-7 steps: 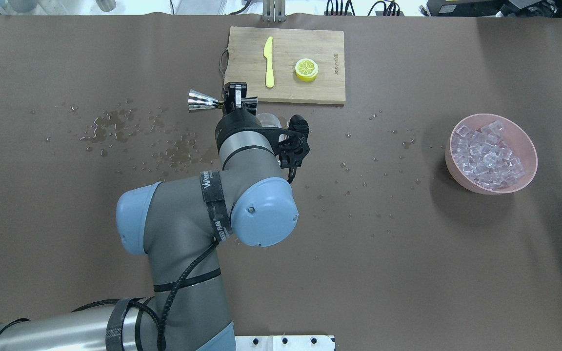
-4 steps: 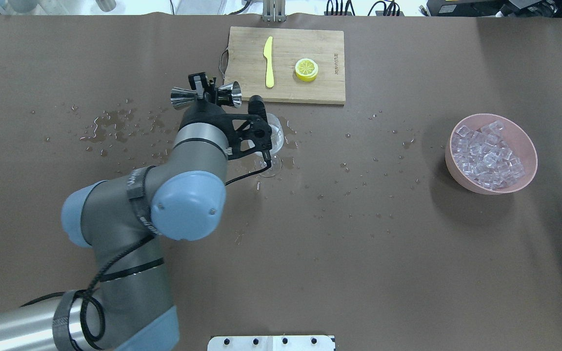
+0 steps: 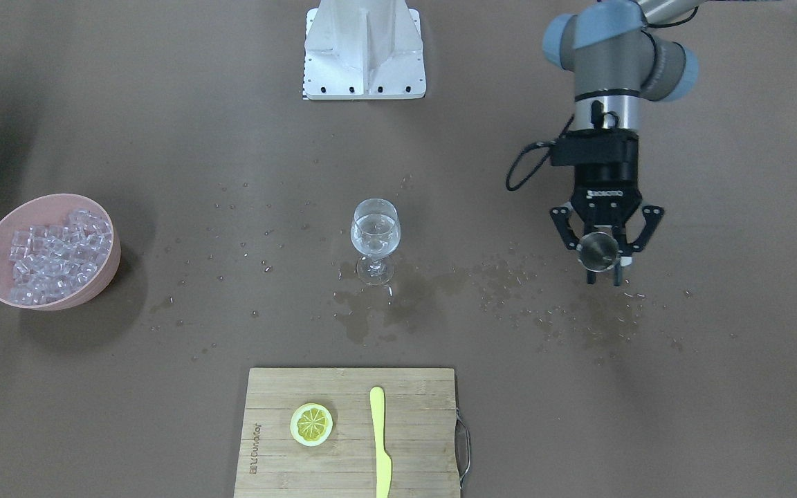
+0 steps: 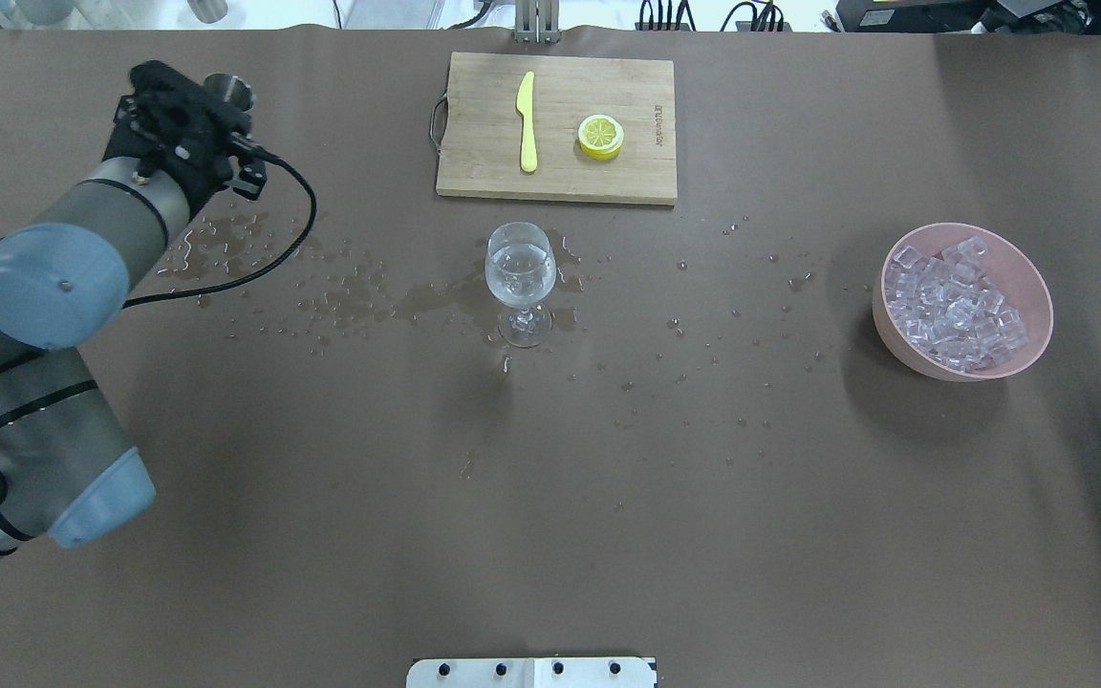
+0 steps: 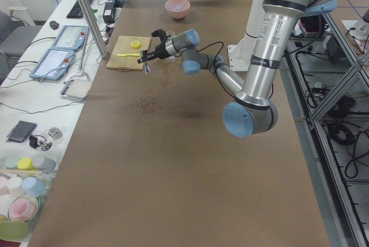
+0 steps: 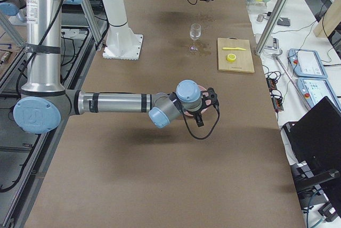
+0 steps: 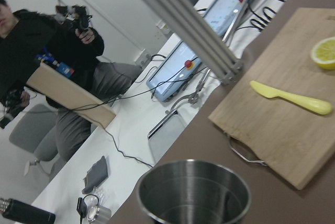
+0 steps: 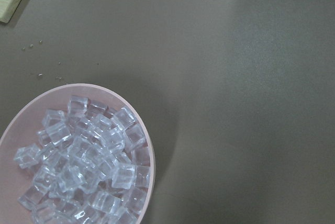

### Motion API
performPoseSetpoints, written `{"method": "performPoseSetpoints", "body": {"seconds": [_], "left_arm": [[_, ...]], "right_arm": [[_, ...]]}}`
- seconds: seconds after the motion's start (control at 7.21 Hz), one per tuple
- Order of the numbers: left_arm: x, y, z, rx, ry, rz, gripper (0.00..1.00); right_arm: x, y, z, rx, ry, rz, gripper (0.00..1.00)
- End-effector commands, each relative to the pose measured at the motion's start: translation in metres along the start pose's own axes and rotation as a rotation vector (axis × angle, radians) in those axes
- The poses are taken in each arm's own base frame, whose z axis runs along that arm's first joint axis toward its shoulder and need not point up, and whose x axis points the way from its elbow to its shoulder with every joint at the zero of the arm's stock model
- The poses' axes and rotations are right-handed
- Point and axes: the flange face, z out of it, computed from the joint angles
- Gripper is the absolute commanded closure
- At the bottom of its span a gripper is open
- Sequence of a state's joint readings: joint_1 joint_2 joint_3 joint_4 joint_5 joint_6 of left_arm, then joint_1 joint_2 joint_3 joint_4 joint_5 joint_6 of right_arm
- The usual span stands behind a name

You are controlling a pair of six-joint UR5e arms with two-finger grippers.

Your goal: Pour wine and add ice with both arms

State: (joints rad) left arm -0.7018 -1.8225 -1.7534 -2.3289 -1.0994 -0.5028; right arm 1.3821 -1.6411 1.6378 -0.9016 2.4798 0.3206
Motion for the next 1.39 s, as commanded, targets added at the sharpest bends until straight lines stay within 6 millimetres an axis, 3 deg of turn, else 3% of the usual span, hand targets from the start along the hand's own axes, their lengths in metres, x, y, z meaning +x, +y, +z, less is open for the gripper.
{"method": "performPoseSetpoints", "body": {"seconds": [0.0,0.14,0.28,0.42,1.11,1.25], "left_arm": [[-0.087,0.171,0.084,-0.032,-0.067,-0.293,1.0],[-0.129,0.174,0.108,0.025,-0.051,-0.362,1.0],[-0.153,0.158,0.118,0.028,-0.053,-0.432,1.0],[-0.154,0.158,0.119,0.026,-0.05,-0.508,1.0],[-0.166,0.199,0.121,-0.054,-0.06,-0.491,1.0],[-0.173,0.218,0.118,-0.08,-0.073,-0.472,0.82]], "right_arm": [[0.0,-0.004,-0.001,0.01,0.012,-0.005,0.0],[-0.001,-0.005,-0.001,0.013,0.018,-0.008,0.0],[0.0,-0.005,-0.001,0.016,0.028,-0.008,0.0],[-0.001,-0.005,-0.002,0.017,0.028,-0.009,0.0],[-0.003,-0.006,-0.002,0.017,0.025,-0.013,0.0],[-0.003,-0.006,-0.002,0.017,0.025,-0.011,0.0]]}}
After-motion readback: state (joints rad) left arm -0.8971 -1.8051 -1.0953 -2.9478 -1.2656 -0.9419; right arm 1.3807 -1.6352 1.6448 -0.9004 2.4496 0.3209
